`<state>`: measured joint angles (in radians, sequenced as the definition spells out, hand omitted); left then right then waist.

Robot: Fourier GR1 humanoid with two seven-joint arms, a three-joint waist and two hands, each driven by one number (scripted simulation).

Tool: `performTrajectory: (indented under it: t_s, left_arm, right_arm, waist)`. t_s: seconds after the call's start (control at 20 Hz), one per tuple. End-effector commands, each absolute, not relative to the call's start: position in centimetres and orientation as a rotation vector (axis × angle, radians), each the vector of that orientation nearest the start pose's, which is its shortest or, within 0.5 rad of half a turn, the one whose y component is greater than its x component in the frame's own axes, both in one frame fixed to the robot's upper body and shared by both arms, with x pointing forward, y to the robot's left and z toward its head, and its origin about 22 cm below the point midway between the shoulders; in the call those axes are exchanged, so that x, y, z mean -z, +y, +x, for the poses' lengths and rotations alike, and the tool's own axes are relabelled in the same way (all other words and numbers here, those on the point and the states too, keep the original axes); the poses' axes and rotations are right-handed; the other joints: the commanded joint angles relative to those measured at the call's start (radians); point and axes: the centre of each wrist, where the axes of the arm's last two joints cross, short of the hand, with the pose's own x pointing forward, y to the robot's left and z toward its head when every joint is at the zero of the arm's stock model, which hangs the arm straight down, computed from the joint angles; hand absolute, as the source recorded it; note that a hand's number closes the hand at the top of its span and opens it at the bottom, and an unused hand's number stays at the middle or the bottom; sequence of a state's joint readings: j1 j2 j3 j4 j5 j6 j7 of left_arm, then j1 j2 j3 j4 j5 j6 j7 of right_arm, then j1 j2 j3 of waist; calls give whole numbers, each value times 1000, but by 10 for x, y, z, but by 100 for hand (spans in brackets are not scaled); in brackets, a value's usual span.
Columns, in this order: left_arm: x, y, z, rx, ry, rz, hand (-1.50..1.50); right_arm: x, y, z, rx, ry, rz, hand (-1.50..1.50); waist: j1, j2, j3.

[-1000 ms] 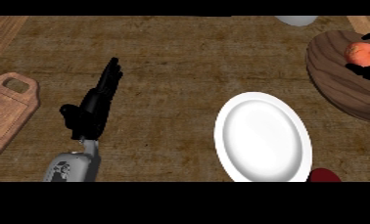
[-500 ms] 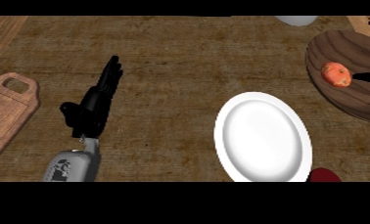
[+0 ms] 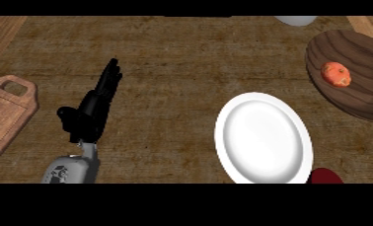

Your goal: Pick the squash from the plate and place it in the bowl

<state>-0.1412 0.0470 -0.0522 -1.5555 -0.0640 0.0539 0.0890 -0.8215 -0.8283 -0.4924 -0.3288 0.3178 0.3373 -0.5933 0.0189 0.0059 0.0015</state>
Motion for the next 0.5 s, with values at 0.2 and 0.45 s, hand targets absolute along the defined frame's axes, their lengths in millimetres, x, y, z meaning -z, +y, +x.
performTrajectory:
  t_s: [0.2, 0.45]
  left_arm:
    - [-34, 203, 275, 131, -1599, 46, 0]
    - [-27, 214, 279, 123, -1612, 58, 0]
  right_arm:
    - [-158, -545, 321, -150, -1751, -337, -150]
    - [-150, -581, 273, -182, -1770, -252, -150]
  waist:
    - [3, 2, 1]
    - [-9, 3, 1]
